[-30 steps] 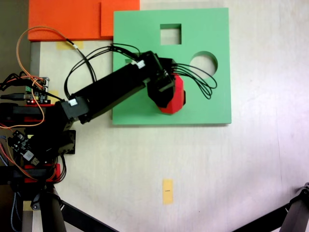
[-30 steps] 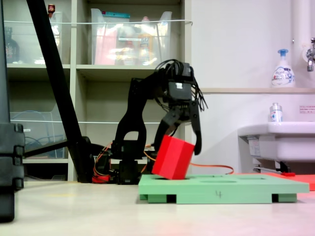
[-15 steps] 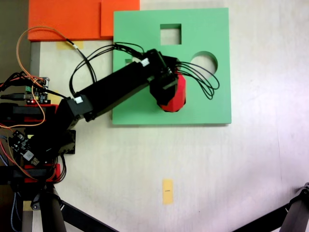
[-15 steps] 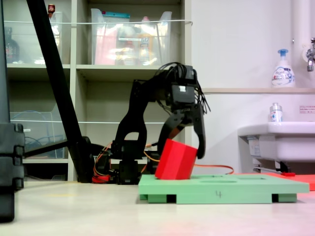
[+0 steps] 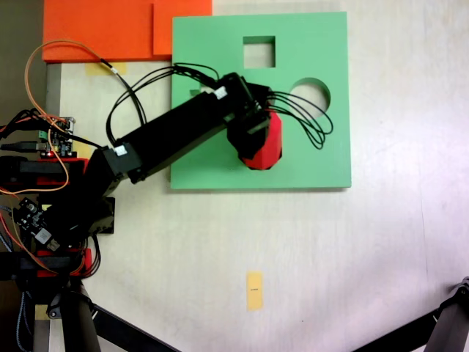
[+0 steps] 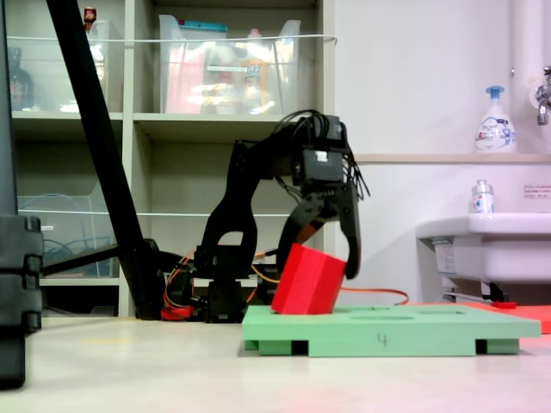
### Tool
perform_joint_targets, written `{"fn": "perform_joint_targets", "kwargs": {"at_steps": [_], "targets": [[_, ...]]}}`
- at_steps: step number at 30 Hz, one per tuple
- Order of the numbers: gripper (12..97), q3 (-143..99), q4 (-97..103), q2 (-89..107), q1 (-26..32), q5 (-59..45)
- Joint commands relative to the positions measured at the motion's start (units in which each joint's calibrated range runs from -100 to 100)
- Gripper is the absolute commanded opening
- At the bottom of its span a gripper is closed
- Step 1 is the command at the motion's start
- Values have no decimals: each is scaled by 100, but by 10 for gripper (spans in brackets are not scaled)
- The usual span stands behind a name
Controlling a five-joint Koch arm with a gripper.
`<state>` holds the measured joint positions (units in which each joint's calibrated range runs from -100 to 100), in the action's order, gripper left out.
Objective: Put the octagonal pillar block into the corresponding hole
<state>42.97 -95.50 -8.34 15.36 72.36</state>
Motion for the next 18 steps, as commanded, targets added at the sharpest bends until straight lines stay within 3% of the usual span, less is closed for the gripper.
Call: {"fn": "perform_joint_targets", "kwargs": {"at_steps": [1, 18], "targets": [[384, 249, -17, 360, 15, -176], [385, 249, -364, 667, 132, -1021]]}}
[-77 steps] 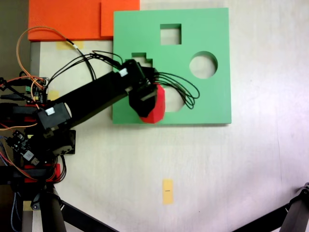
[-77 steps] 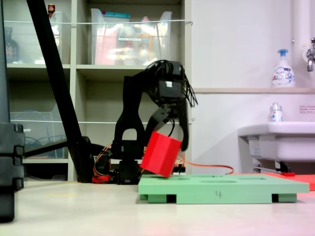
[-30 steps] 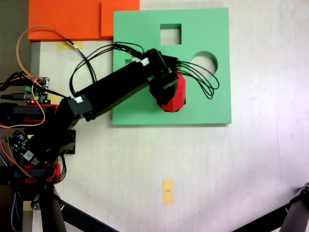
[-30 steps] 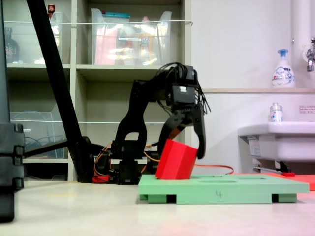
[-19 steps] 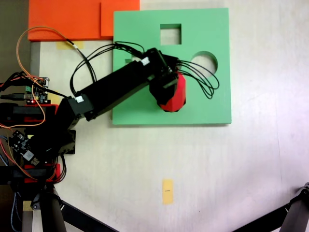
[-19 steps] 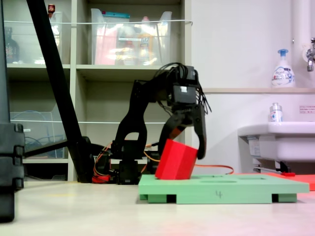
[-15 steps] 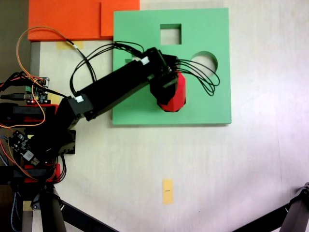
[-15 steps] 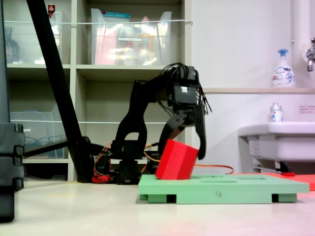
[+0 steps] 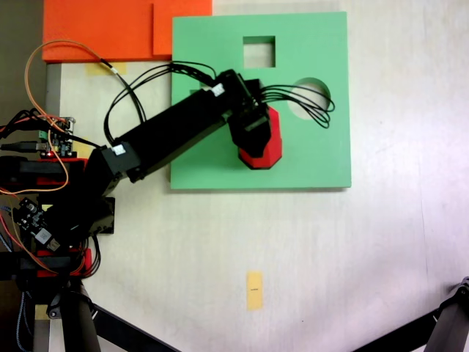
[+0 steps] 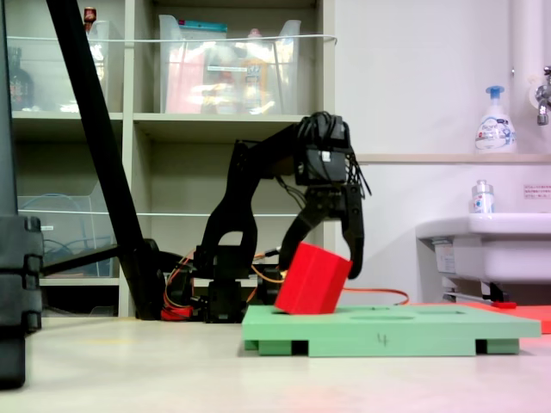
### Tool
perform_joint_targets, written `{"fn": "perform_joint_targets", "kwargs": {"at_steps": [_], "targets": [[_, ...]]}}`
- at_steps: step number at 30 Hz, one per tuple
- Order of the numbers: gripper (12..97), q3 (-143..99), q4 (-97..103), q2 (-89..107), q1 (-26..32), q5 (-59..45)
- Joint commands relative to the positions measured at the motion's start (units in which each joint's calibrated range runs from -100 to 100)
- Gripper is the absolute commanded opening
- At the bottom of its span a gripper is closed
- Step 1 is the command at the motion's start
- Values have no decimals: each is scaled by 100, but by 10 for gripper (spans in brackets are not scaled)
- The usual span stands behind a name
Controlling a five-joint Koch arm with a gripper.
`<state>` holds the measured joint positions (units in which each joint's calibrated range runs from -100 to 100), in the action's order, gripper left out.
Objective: Put the octagonal pillar block into the corresponding hole
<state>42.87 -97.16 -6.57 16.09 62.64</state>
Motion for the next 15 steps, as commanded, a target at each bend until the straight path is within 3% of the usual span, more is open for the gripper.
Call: {"fn": "perform_joint_targets", "kwargs": {"at_steps": [1, 15], "targets": [[385, 259, -197, 489, 63, -49], [384, 120, -284, 42, 73, -34]]}}
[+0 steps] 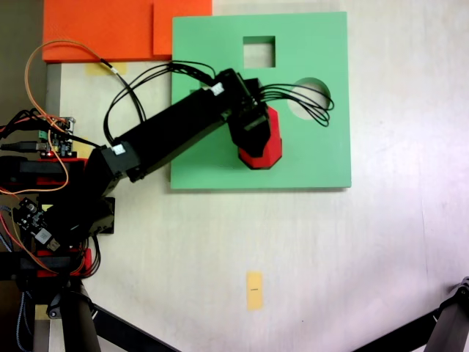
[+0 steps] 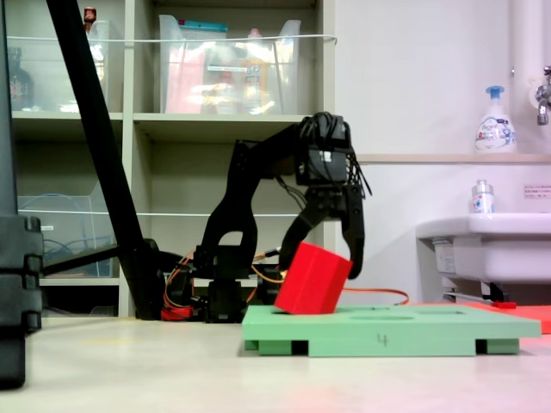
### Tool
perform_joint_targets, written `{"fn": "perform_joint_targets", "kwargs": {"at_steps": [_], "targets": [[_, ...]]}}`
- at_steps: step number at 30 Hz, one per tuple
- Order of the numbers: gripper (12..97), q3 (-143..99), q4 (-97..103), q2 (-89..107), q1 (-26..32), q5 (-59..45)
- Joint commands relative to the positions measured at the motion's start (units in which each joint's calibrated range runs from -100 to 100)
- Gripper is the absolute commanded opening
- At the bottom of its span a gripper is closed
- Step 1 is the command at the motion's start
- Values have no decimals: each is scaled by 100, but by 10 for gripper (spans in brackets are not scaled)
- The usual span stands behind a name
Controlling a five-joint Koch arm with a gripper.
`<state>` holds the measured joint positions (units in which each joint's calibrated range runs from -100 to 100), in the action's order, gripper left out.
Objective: Put the octagonal pillar block into the corresponding hole
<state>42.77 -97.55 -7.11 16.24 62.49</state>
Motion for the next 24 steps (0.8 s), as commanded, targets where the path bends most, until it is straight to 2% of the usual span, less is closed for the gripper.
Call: {"fn": "perform_joint_targets", "kwargs": {"at_steps": [1, 10, 18, 19, 23, 24], "targets": [[384, 129, -245, -1, 59, -20], [387, 129, -245, -504, 39, -29], [429, 60, -245, -909, -20, -29], [460, 60, -245, -909, -20, -29], [689, 60, -245, -895, -34, -29], [725, 60, -245, -867, -44, -29]]}}
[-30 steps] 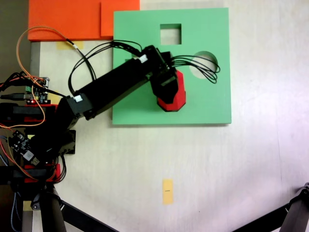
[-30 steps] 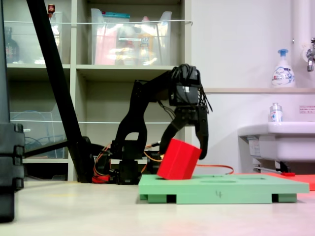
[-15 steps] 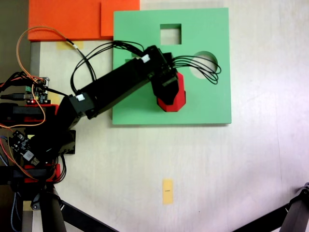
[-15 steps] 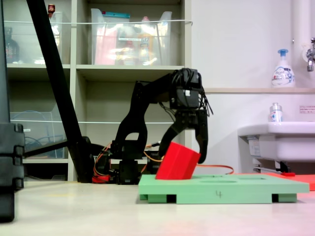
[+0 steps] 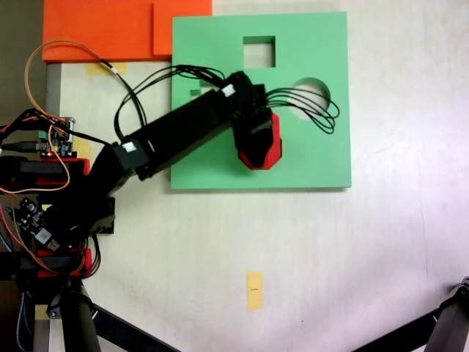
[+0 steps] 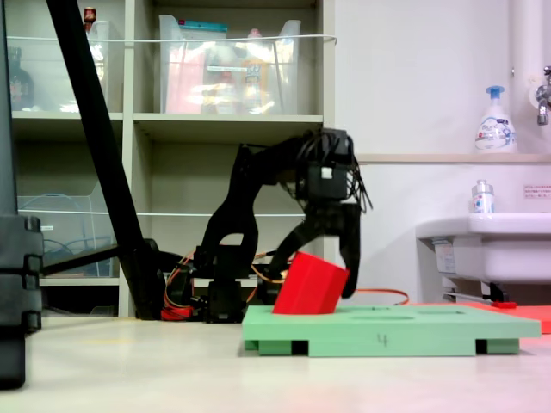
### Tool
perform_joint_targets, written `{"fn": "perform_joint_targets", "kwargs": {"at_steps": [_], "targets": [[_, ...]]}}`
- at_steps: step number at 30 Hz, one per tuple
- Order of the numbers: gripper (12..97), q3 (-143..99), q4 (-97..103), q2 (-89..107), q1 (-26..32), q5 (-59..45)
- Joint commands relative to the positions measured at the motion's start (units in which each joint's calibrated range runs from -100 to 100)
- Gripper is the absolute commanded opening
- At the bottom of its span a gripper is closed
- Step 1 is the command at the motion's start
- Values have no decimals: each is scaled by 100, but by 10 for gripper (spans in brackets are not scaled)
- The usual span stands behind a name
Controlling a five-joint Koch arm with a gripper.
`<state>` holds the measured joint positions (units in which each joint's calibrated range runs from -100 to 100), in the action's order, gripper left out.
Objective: Put the octagonal pillar block into the corresponding hole
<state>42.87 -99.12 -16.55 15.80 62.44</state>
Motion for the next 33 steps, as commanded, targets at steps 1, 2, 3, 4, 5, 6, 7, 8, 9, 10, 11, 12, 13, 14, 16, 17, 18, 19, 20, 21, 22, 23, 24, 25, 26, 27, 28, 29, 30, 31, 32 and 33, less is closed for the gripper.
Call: {"fn": "perform_joint_targets", "kwargs": {"at_steps": [1, 2, 3, 4, 5, 6, 7, 8, 9, 10, 11, 12, 13, 14, 16, 17, 18, 19, 20, 21, 22, 23, 24, 25, 26, 27, 28, 29, 30, 31, 32, 33], "targets": [[731, 50, -88, 147, -15, -24], [731, 50, -88, 203, -29, -24], [731, 50, -88, 287, -34, -24], [734, 50, -88, 356, -39, -24], [766, 60, -88, 440, -44, -24], [813, 60, -88, 538, -39, -24], [856, 80, -88, 622, -34, -24], [894, 80, -88, 720, -29, -24], [919, 80, -88, 831, -20, -24], [919, 90, -88, 1013, -10, -29], [919, 90, -88, 1208, -10, -24], [919, 90, -88, 1432, 0, -29], [918, 90, -88, 1739, 15, -34], [918, 90, -88, 2046, 29, -73], [917, 70, -88, 2787, 39, -342], [906, 70, -88, 3247, 44, -552], [861, 80, -88, 3708, 44, -762], [807, 80, -88, 4127, 24, -1026], [725, 90, -88, 4560, -20, -1431], [669, 90, -88, 5021, -68, -1768], [652, 100, -88, 5524, -103, -2110], [652, 100, -88, 5887, -127, -2442], [652, 100, -88, 6236, -147, -2794], [652, 80, -88, 6627, -161, -3096], [652, 70, -88, 7004, -210, -3389], [652, 70, -88, 7284, -283, -3580], [652, 70, -88, 7591, -317, -3751], [652, 50, -88, 7870, -317, -3883], [650, 0, -88, 8122, -317, -4010], [650, -70, -88, 8275, -317, -4117], [650, -159, -88, 8415, -317, -4210], [650, -289, -88, 8555, -342, -4259]]}}
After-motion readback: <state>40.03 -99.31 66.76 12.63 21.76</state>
